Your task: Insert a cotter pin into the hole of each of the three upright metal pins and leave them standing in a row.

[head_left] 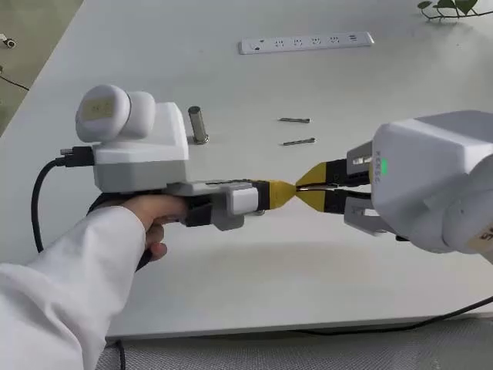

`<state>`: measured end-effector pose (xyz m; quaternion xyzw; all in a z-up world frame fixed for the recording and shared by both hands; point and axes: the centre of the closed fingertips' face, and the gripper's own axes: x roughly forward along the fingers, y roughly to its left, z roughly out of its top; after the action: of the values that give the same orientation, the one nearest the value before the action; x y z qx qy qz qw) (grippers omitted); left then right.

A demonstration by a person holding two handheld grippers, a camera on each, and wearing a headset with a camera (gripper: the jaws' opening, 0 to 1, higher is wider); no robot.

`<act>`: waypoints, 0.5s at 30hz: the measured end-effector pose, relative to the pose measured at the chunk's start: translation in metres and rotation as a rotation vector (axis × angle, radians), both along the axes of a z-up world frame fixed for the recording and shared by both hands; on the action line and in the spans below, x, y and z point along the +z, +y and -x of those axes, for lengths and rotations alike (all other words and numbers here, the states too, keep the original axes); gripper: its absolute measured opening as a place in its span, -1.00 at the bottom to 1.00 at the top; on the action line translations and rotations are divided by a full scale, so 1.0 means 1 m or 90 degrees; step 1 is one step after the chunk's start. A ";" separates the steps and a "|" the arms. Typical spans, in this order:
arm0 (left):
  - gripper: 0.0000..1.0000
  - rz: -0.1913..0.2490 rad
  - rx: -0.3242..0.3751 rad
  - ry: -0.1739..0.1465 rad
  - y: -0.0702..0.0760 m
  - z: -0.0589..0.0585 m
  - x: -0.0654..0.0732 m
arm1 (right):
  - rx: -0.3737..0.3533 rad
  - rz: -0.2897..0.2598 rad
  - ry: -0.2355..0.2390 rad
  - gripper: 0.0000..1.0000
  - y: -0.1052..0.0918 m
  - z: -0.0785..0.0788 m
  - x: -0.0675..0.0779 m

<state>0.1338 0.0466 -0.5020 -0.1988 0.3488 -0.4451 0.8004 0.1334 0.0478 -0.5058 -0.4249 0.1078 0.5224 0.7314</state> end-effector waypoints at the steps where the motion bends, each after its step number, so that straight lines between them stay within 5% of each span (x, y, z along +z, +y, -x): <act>1: -1.00 -0.001 0.001 0.003 0.000 0.000 0.000 | 0.002 0.001 -0.001 -1.00 0.000 0.000 0.000; 5: -1.00 0.001 0.005 0.022 -0.001 0.002 -0.001 | 0.010 0.002 0.000 -1.00 -0.001 0.001 -0.001; 15: -1.00 -0.009 -0.012 0.017 -0.002 0.007 -0.002 | 0.024 -0.009 -0.002 -1.00 0.000 0.004 0.000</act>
<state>0.1264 0.0446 -0.5044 -0.1955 0.3645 -0.4476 0.7928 0.1293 0.0477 -0.5061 -0.4227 0.0954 0.5359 0.7246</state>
